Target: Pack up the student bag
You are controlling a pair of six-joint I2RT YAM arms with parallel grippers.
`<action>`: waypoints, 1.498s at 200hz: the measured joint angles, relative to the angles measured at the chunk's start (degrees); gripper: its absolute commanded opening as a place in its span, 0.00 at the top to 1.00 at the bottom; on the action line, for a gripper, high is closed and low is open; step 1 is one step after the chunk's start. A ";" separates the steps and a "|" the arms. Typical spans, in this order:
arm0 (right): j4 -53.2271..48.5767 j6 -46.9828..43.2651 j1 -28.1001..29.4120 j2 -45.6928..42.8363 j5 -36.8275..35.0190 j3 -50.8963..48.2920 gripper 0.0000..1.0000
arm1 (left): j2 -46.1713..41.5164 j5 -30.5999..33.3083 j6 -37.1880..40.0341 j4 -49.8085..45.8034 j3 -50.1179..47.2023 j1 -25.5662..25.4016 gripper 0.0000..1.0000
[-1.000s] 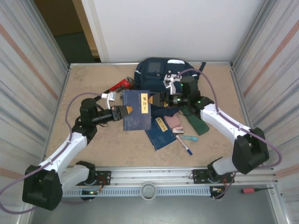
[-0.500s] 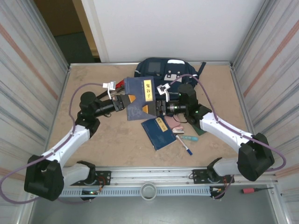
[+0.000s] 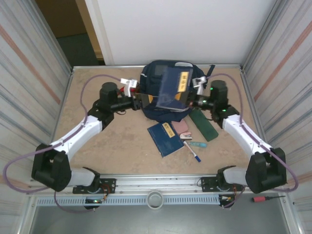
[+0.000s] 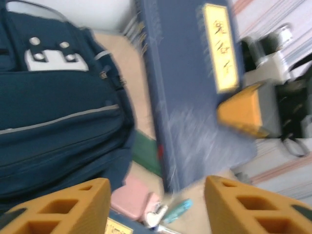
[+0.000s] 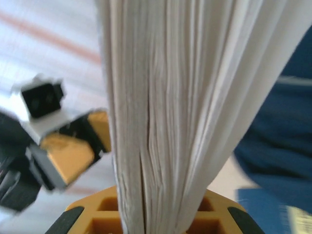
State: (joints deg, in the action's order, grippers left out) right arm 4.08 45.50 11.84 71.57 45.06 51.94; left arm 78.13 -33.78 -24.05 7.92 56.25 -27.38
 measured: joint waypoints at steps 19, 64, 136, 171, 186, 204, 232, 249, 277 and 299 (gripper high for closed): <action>-6.21 -2.21 -8.87 -3.41 -1.49 0.02 1.00 | 6.10 8.09 14.97 -7.45 7.17 -6.97 0.36; -18.58 -9.25 -19.10 -9.81 -4.35 1.07 1.00 | 24.48 18.64 44.02 -20.57 24.02 -16.79 0.32; -27.56 -15.34 -19.17 -11.02 -5.11 0.55 1.00 | 39.93 27.91 59.23 -27.93 35.91 -18.56 0.51; -30.49 -17.20 -17.81 -11.04 -6.14 -0.76 1.00 | 40.19 28.50 60.81 -27.67 37.31 -18.56 0.70; -31.93 -17.75 -17.40 -11.04 -6.45 -0.92 1.00 | 40.39 28.61 60.92 -27.56 37.97 -18.53 0.79; -33.79 -18.01 -17.09 -11.47 -6.51 -0.98 1.00 | 40.59 28.85 61.24 -27.61 38.71 -18.43 0.91; -36.59 -18.12 -16.96 -13.92 -6.67 -1.51 1.00 | 40.74 28.98 61.48 -27.65 39.63 -18.08 1.00; -39.06 -18.12 -16.61 -16.46 -7.41 -1.55 1.00 | 40.76 28.98 61.53 -27.56 39.93 -17.79 1.00; -42.99 -17.81 -14.93 -19.34 -7.34 -1.57 1.00 | 40.61 29.81 60.19 -24.98 39.78 -17.22 1.00; -44.54 -17.05 -13.00 -20.44 -5.05 -2.54 1.00 | 39.04 31.50 58.69 -21.09 38.49 -16.65 1.00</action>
State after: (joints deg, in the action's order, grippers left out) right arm -40.47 28.45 -1.17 51.13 40.01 49.41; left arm 117.16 -2.28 34.63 -13.17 94.74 -44.03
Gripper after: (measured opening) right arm 0.119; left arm 0.046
